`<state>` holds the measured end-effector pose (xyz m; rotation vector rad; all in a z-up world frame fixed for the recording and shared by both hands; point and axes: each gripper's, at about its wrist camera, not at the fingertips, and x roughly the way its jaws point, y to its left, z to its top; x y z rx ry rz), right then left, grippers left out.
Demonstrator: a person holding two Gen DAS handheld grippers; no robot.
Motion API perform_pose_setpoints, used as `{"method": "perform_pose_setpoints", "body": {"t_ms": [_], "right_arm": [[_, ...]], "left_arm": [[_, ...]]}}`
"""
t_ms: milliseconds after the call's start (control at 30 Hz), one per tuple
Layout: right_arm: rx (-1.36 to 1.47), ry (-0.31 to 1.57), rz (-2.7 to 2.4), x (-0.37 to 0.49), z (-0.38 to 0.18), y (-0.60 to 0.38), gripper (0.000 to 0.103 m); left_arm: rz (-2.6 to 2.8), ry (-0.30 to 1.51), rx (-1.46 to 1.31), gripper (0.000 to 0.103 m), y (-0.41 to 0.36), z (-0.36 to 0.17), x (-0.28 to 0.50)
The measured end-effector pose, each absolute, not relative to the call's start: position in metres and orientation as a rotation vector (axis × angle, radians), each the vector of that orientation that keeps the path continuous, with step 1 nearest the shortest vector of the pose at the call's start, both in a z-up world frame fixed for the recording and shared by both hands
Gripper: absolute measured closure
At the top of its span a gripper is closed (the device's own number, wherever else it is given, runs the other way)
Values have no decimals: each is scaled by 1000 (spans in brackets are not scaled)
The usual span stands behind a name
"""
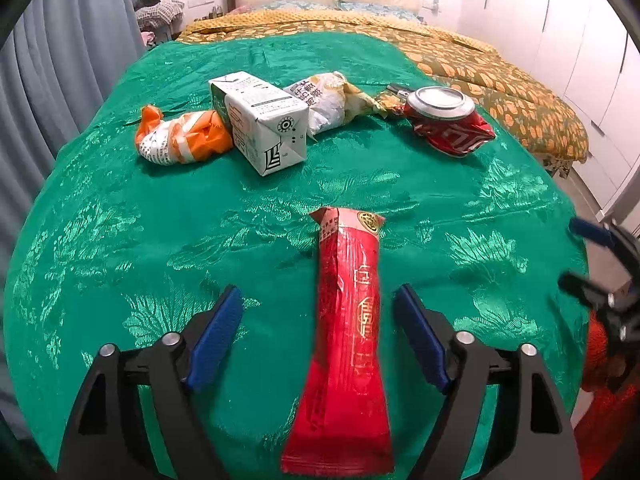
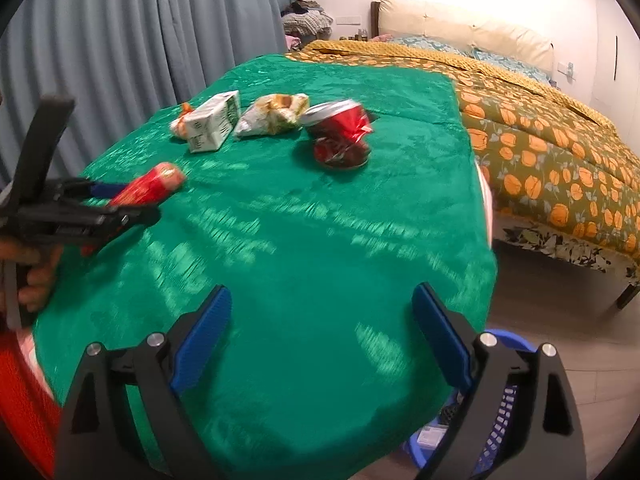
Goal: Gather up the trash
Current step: 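Grasp the red snack stick wrapper with the left tool while the right tool grasps the red soda can, then carry the red wrapper and soda can over the blue wastebasket with both tools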
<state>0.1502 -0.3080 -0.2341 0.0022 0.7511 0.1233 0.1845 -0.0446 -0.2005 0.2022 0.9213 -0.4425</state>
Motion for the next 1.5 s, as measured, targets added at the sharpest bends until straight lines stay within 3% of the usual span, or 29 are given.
{"method": "perform_pose_setpoints", "body": {"t_ms": [200, 467, 500, 533, 600, 1200, 1333, 1500], "right_arm": [[-18, 796, 134, 221, -222, -312, 13], [-93, 918, 132, 314, -239, -300, 13], [-83, 924, 145, 319, -240, -299, 17], [-69, 921, 154, 321, -238, -299, 31], [-58, 922, 153, 319, -236, -298, 49], [-41, 875, 221, 162, -238, -272, 48], [21, 839, 212, 155, -237, -281, 30], [-82, 818, 238, 160, -225, -272, 29]], "left_arm": [[-439, 934, 208, 10, -45, -202, 187], [-440, 938, 214, 7, -46, -204, 188], [-442, 939, 214, 6, -46, -204, 189], [-443, 940, 213, 6, -46, -204, 189], [-445, 941, 213, 6, -46, -204, 190], [-425, 955, 214, 6, -43, -202, 180], [-425, 952, 205, 7, -40, -202, 176], [-426, 940, 206, 16, -38, -200, 174]]}}
